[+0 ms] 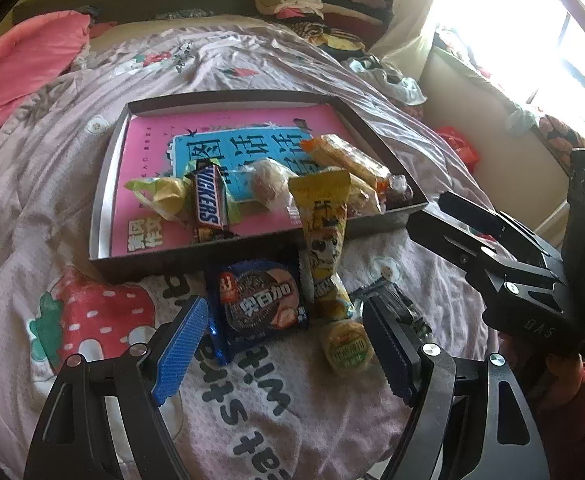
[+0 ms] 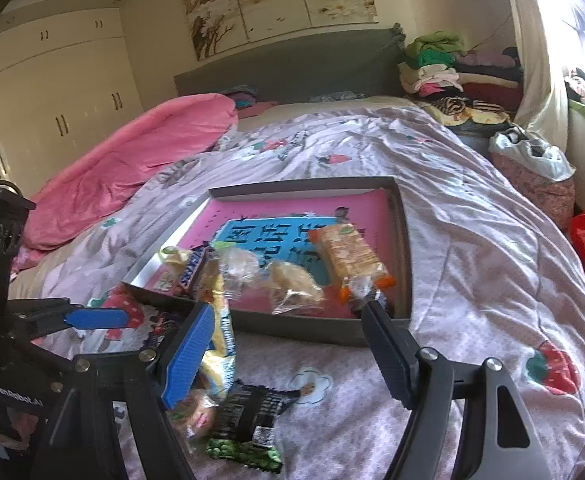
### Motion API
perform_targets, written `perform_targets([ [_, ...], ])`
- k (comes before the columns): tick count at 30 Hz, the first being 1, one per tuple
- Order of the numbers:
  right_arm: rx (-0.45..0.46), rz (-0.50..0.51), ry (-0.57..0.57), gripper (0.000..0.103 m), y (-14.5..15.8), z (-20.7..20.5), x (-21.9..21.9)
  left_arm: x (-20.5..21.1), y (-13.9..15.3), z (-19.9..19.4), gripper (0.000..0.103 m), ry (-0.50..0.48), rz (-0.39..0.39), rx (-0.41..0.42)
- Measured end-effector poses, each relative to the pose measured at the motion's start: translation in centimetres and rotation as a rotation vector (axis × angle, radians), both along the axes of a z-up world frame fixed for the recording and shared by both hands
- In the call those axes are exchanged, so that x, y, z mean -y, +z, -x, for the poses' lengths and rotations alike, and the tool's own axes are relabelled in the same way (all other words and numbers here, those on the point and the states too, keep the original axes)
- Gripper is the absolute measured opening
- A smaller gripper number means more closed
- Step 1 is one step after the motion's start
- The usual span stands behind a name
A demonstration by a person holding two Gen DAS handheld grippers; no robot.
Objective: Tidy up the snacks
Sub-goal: 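Grasp the round green-labelled biscuit pack with the left tool while the right tool grasps the yellow snack bag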
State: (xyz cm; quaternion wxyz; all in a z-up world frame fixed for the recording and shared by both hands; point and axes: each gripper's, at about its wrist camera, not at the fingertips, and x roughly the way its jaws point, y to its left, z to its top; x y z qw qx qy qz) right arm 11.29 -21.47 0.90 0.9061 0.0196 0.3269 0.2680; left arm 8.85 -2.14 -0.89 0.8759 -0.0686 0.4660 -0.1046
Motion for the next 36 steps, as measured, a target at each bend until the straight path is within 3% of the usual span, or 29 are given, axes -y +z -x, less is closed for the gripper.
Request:
perform_targets([
  [11,-0.017,-0.01,0.053,0.075,-0.2,0.2,-0.9,1.0,-0.9,1.0,0.081,-0.039,0.004,-0.032],
  [28,-0.122,-0.055,0.159,0.075,-1.6,-0.5,-2.6,3.2,-4.0,1.7,0.079,-0.085,0.138,-0.141],
  [30,-0.138,-0.053,0.175,0.072,-2.0,-0.7,-3.3,3.4,-4.3,1.5,0.069,-0.09,0.155,-0.15],
  [32,-0.158,-0.057,0.2,0.061,-2.4,-1.0,-3.9,3.6,-4.6,1.3,0.067,-0.093,0.166,-0.158],
  [36,-0.197,-0.036,0.213,0.053,-3.4,-1.6,-4.9,3.8,-5.0,0.9,0.062,-0.095,0.183,-0.169],
])
